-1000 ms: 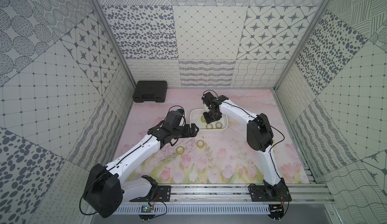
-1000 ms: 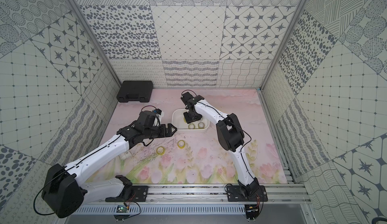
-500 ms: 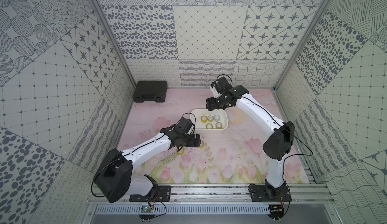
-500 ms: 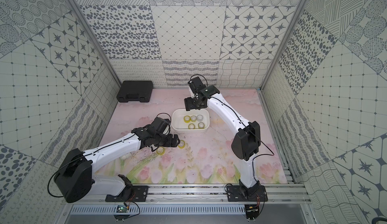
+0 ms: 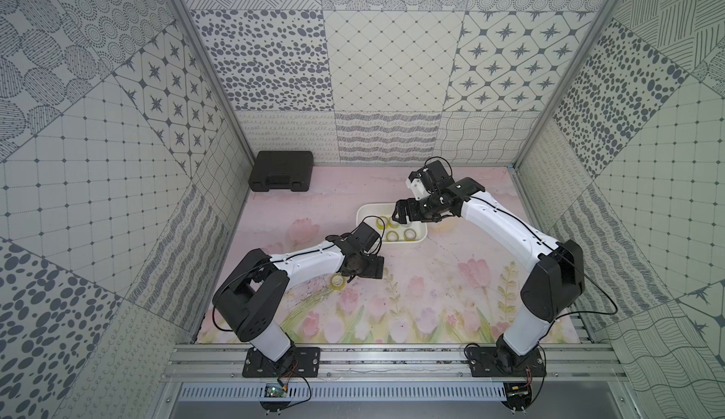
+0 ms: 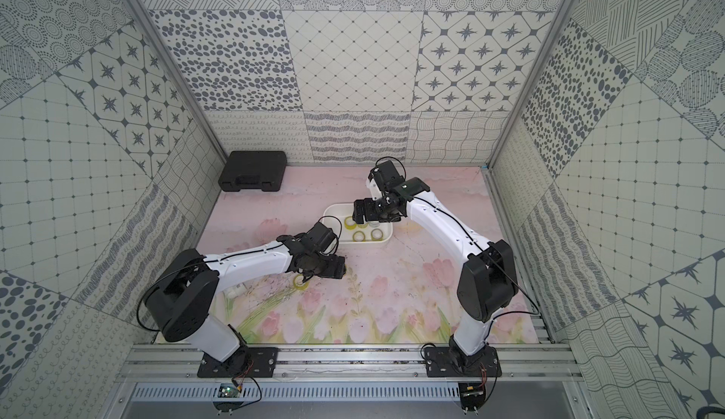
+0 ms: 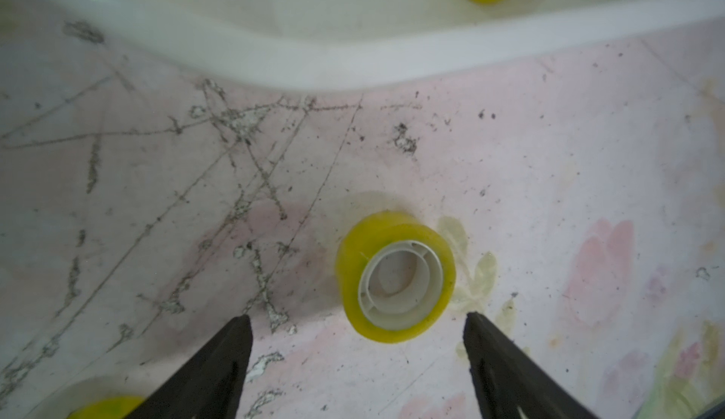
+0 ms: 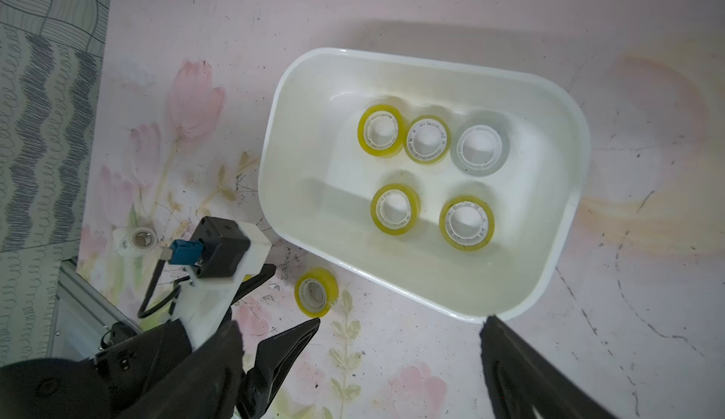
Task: Put the transparent tape into the storage box
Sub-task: Pick up the tape at the center of the board.
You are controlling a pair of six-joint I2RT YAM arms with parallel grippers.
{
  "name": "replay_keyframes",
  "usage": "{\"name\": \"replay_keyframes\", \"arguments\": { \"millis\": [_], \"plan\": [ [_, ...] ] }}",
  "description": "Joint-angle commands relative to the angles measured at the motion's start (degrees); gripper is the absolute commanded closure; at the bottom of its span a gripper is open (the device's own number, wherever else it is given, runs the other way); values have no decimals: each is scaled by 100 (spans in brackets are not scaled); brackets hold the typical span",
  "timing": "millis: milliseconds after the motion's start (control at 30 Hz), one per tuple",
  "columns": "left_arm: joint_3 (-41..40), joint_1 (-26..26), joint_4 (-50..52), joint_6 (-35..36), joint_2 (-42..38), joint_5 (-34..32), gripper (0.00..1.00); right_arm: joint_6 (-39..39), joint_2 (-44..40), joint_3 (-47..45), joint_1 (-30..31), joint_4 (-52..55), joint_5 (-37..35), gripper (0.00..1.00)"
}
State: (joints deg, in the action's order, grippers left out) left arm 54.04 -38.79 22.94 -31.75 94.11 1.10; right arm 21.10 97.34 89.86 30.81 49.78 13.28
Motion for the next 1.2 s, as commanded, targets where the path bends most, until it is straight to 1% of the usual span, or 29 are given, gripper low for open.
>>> {"name": "replay_keyframes", "arguments": {
  "millis": [0,300,433,533,667,767,867,1000,1100,1167],
  "plan": [
    [83,-36,-26,-110,144,-225,15,113,-328,-137,-71,-495,285,3],
    [62,-29,-17,-132,-199,-684,21,126,-479,-356,-67,-554,302,3],
    [172,-32,-86,-105,-134,-634,25,127,-496,-367,-70,-549,307,3],
    [244,-35,-3,-140,169,-510,33,118,-495,-386,-73,-550,265,3],
    [115,-49,-100,-239,251,-497,37,126,-540,-433,-77,-550,221,3],
    [101,-48,-76,-255,319,-481,43,122,-549,-468,-86,-552,219,3],
    [109,-50,-66,-296,398,-505,50,131,-554,-495,-92,-553,220,3],
    [132,-73,-88,-355,526,-418,65,123,-568,-512,-101,-556,195,3],
    [115,-157,-108,-433,563,-427,68,127,-593,-523,-129,-553,176,3],
    [99,-206,-91,-462,583,-426,76,122,-601,-537,-145,-555,171,3]
  ]
}}
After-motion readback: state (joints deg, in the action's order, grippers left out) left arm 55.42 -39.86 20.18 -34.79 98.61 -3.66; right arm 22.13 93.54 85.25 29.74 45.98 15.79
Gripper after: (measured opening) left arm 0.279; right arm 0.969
